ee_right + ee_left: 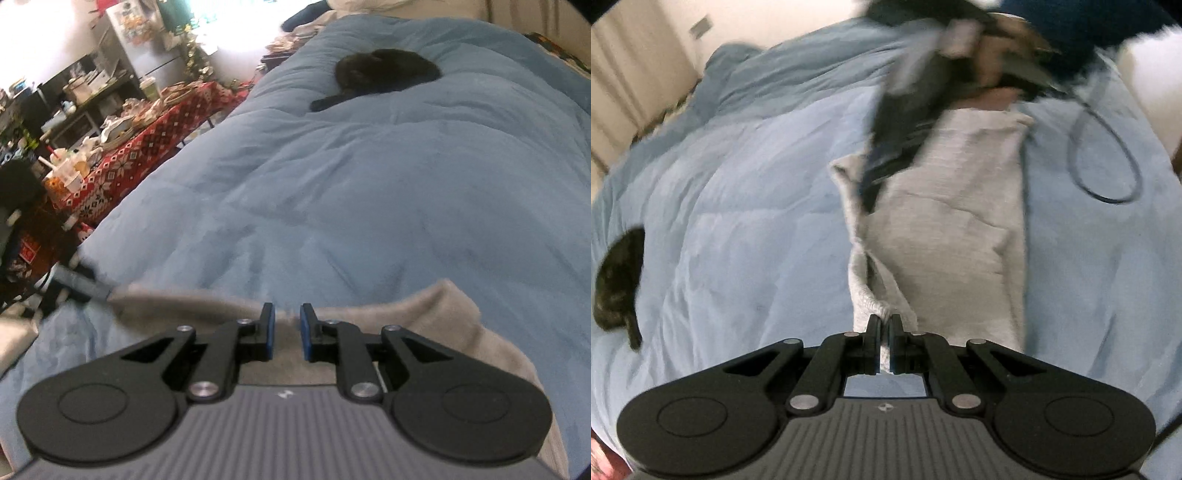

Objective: Fold clothes

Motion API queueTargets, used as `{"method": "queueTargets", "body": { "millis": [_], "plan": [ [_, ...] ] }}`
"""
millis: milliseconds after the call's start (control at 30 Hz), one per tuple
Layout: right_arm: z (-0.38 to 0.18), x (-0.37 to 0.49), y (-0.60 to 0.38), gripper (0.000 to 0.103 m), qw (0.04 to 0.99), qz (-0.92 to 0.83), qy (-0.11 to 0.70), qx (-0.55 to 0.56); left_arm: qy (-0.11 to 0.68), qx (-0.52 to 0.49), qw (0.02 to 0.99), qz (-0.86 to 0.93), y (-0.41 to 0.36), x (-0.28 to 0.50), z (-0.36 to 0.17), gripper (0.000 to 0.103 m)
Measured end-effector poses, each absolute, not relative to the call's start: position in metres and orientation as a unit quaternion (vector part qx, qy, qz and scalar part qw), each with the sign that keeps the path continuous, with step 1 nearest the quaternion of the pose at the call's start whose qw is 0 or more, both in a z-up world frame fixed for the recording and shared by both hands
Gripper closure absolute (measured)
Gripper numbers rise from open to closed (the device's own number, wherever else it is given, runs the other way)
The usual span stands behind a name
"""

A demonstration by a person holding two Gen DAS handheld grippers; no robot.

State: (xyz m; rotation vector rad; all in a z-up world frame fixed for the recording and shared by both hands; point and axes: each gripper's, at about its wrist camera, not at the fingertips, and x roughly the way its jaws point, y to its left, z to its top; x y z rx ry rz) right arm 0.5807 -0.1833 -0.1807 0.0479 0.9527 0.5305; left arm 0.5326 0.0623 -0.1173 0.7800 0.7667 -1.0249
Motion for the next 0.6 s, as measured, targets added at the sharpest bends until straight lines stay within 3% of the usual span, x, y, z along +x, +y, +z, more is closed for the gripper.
{"method": "queueTargets", "body": {
  "millis": [333,600],
  "plan": [
    [-0.195,0.557,-0.222,0.085,0.852,0.219,0.474,0.042,0.417,0.274,0.778,-0.381,0.080,0.627,-0.162,0.099],
    [-0.203,0.559,-0.223,0.085,0.854,0.212,0.472,0.055,0.453,0.223,0.799,-0.327,0.083,0.653,-0.215,0.099]
  ]
}}
